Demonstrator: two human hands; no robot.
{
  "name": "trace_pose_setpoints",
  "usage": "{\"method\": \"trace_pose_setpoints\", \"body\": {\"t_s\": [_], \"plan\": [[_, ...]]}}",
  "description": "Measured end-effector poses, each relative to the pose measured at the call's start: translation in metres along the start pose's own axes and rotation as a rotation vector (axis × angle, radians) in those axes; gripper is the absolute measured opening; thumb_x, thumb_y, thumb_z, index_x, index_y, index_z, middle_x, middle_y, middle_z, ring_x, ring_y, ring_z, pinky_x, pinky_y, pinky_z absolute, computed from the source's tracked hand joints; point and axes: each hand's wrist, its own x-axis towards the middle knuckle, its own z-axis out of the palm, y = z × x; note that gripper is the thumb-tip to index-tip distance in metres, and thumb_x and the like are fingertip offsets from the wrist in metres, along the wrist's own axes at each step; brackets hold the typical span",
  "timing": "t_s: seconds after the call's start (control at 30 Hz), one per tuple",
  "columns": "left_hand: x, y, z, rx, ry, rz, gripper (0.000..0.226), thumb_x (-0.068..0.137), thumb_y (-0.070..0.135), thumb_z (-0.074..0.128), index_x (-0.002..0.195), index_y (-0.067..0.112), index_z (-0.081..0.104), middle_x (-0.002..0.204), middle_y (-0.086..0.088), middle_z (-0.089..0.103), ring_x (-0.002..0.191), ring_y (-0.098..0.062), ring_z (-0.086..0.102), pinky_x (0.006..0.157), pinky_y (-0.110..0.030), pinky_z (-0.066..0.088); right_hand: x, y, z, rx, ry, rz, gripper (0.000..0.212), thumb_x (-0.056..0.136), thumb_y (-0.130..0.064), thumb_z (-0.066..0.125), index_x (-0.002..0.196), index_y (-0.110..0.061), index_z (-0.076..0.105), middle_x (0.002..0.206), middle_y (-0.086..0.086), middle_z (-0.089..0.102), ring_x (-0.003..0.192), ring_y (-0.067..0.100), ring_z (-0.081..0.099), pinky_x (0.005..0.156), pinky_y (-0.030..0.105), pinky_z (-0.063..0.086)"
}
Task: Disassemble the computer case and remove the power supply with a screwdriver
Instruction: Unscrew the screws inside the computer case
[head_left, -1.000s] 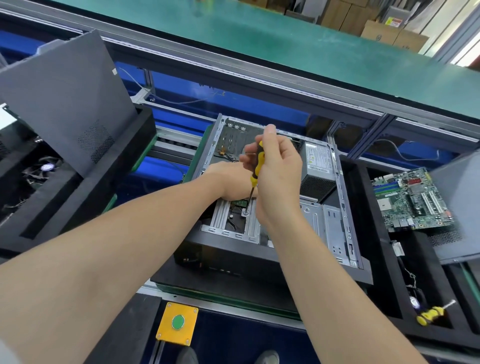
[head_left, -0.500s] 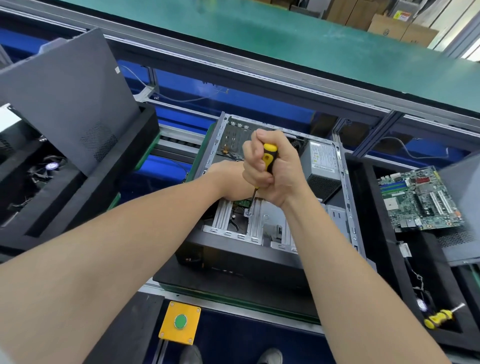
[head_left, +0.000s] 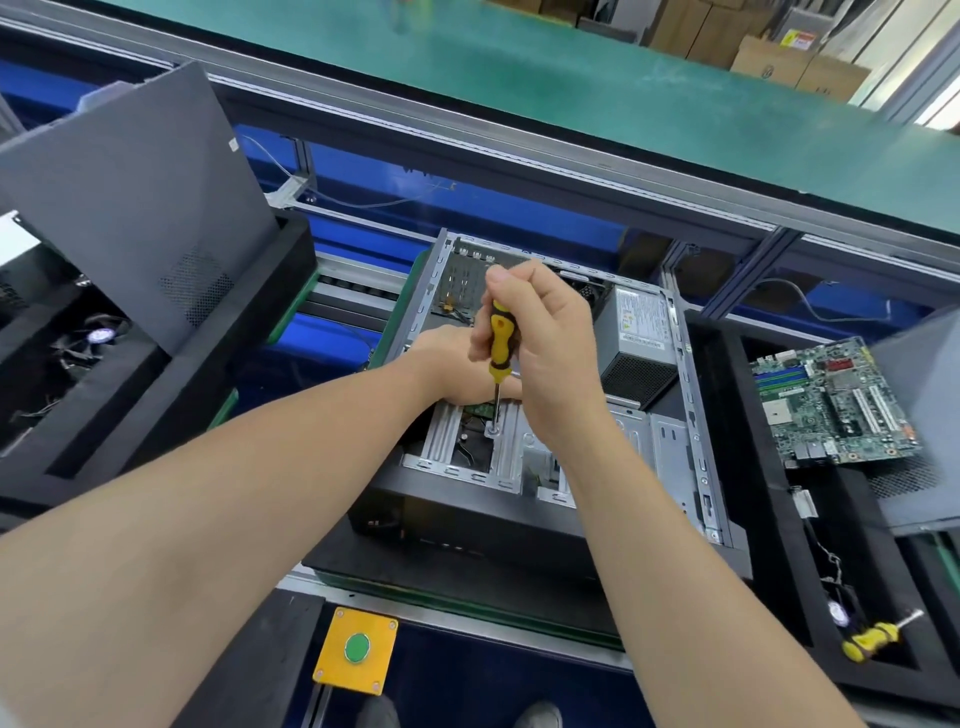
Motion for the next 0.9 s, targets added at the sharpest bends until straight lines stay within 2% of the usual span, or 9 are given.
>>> {"method": "trace_pose_setpoints", "body": {"t_s": [0.17,0.23,0.3,0.47,0.53,0.6,0.67,0.77,0.9], "plan": [[0.001,0.0,-0.001,0.028,-0.027,-0.02,0.033,0.062,0.055,0.024,0.065,0.026,0.04,0.069,0.011,0.045,0.077,-0.025,0.056,0.08,-0.042,0.049,-0.013,-0.005,0.03,-0.035,0.473,0.03,0.043,0.112,-0.027,0.048,0.078,-0.009,0.067,0.07,0.009,0.06,0.067,0.02,0.053,0.078,0.039,0.045],[0.004,-0.002,0.003,0.011,0.011,-0.082,0.022,0.082,0.039,0.043,0.066,0.025,0.037,0.069,0.011,0.043,0.082,-0.027,0.055,0.077,-0.04,0.047,-0.013,-0.005,0.041,-0.014,0.539,0.005,0.044,0.113,-0.023,0.044,0.075,-0.008,0.059,0.068,0.01,0.049,0.068,0.02,0.044,0.085,0.04,0.036],[0.003,-0.004,0.007,-0.007,0.081,-0.135,0.029,0.092,0.022,0.05,0.067,0.022,0.036,0.068,0.008,0.042,0.08,-0.026,0.051,0.074,-0.038,0.044,-0.012,-0.001,0.043,0.004,0.511,-0.04,0.043,0.112,-0.019,0.046,0.071,-0.007,0.051,0.065,0.01,0.041,0.064,0.021,0.037,0.075,0.038,0.033],[0.005,-0.011,0.016,-0.166,0.111,-0.156,0.013,0.09,0.023,0.06,0.08,0.015,0.056,0.083,-0.002,0.06,0.089,-0.025,0.061,0.08,-0.037,0.055,0.003,0.002,0.019,-0.043,0.0,0.021,0.041,0.099,-0.028,0.052,0.062,-0.013,0.042,0.053,-0.001,0.029,0.047,0.013,0.021,0.048,0.021,0.021],[0.0,-0.019,0.022,-0.382,0.115,-0.211,0.021,0.085,0.016,0.075,0.09,0.016,0.055,0.09,-0.004,0.059,0.084,-0.022,0.057,0.069,-0.024,0.051,0.014,0.0,0.008,-0.017,-0.276,0.119,0.041,0.098,-0.03,0.05,0.061,-0.019,0.039,0.053,-0.003,0.024,0.047,0.014,0.014,0.046,0.021,0.015],[-0.002,-0.02,0.023,-0.44,0.116,-0.176,0.032,0.085,0.006,0.077,0.079,0.021,0.049,0.084,-0.003,0.058,0.077,-0.018,0.057,0.062,-0.011,0.048,0.023,0.001,-0.005,0.066,-0.564,0.183,0.041,0.1,-0.027,0.049,0.061,-0.02,0.04,0.051,-0.005,0.024,0.045,0.013,0.015,0.046,0.026,0.012],[-0.001,-0.018,0.021,-0.331,0.021,-0.173,0.039,0.097,0.009,0.06,0.068,0.023,0.039,0.083,-0.005,0.058,0.088,-0.025,0.06,0.084,-0.019,0.051,0.031,0.002,-0.015,0.179,-0.778,0.235,0.037,0.098,-0.022,0.05,0.061,-0.021,0.045,0.049,-0.007,0.024,0.043,0.009,0.016,0.044,0.025,0.012],[0.004,-0.011,0.013,-0.237,0.069,-0.153,0.032,0.098,0.02,0.043,0.066,0.02,0.043,0.077,0.001,0.053,0.093,-0.027,0.06,0.09,-0.042,0.053,0.039,0.006,-0.023,0.374,-0.877,0.299,0.03,0.094,-0.027,0.062,0.067,-0.019,0.05,0.05,-0.007,0.024,0.042,0.008,0.016,0.042,0.022,0.015],[0.004,-0.003,0.009,-0.151,0.095,-0.027,0.029,0.092,0.021,0.04,0.063,0.024,0.042,0.066,0.008,0.047,0.062,-0.011,0.048,0.056,-0.028,0.035,0.04,0.01,-0.034,0.526,-0.814,0.312,0.03,0.089,-0.029,0.069,0.085,-0.014,0.044,0.051,-0.004,0.034,0.04,0.01,0.02,0.041,0.021,0.018]]}}
